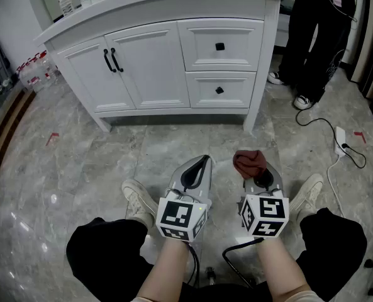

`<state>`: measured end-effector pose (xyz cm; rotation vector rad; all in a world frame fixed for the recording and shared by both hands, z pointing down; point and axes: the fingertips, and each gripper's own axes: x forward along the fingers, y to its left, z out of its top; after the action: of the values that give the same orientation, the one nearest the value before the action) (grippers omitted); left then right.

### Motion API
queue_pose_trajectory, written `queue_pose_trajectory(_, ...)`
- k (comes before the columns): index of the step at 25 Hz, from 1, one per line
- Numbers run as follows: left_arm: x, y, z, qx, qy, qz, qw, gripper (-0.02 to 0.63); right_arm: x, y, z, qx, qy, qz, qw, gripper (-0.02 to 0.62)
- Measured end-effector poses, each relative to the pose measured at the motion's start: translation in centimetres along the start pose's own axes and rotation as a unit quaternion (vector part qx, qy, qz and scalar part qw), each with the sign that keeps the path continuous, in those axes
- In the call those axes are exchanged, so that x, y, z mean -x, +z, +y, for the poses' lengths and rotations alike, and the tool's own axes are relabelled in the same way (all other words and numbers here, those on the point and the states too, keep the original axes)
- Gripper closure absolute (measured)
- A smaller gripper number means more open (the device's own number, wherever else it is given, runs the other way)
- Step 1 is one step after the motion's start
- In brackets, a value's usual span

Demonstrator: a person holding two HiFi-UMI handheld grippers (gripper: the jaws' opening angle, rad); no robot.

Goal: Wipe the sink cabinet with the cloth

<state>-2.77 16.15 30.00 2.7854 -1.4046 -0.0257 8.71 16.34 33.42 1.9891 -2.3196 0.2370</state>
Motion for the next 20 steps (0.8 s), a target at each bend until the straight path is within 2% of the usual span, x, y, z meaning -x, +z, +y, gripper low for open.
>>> queue_pose_trajectory(9,-0.2,-0.4,0.1,0.001,0.000,0.002,1.0000,0.606,-0.2,-0.3,-0.2,-0.002,-0.003,0.001,1.000,0.517)
queue_pose_trajectory(13,-0.4,-0.3,0.1,0.003,-0.001,0.002,1.0000,0.606,-0.2,-0.2,-0.4,-0.024,-0.006,-0.005,1.000,0.517)
queue_pose_trajectory(20,-2.4,-1.7,1.7,0.025,0.009,0.007,0.9996,0.606,-3.8,-0.3,-0.5,-0.049,-0.009,-0.005,0.999,0.516)
